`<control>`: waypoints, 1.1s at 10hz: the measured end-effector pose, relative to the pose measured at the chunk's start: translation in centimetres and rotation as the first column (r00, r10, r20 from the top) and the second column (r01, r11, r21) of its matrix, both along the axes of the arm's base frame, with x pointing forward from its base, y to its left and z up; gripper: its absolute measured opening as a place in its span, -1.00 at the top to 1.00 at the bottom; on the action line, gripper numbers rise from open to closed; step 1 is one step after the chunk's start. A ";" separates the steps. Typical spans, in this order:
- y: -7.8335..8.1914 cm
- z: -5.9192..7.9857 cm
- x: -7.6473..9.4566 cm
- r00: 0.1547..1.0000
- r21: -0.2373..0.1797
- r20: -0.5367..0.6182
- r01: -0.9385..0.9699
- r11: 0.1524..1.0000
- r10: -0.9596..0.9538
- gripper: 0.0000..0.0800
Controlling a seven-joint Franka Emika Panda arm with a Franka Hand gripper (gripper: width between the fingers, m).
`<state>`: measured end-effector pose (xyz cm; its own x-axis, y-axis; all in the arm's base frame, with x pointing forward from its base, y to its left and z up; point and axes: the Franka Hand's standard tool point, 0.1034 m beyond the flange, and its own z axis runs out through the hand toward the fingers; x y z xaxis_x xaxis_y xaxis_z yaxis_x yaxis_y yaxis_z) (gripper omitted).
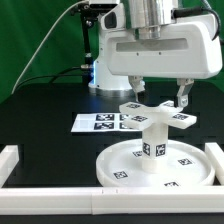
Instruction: Assemble round table
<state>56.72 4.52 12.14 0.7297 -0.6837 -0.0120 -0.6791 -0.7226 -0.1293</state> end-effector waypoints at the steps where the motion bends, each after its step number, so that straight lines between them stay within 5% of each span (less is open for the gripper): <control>1: -0.2 -0.1 0.0 0.989 -0.017 0.013 -0.145 0.989 0.145 -0.62; 3: -0.7 -0.4 0.0 0.839 -0.078 0.012 -0.541 0.837 0.544 -0.62; 6: -0.3 -0.7 -0.2 0.723 -0.096 -0.002 -0.688 0.720 0.691 -0.62; 11: 0.0 -1.9 -0.6 0.776 -0.091 -0.016 -0.629 0.772 0.630 -0.62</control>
Offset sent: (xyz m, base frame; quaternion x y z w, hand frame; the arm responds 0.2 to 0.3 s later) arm 0.0097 0.0213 -0.0074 -0.0289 -0.0560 -0.5511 0.8321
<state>56.16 4.49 10.19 0.9968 -0.0692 0.0390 -0.0671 -0.9964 -0.0522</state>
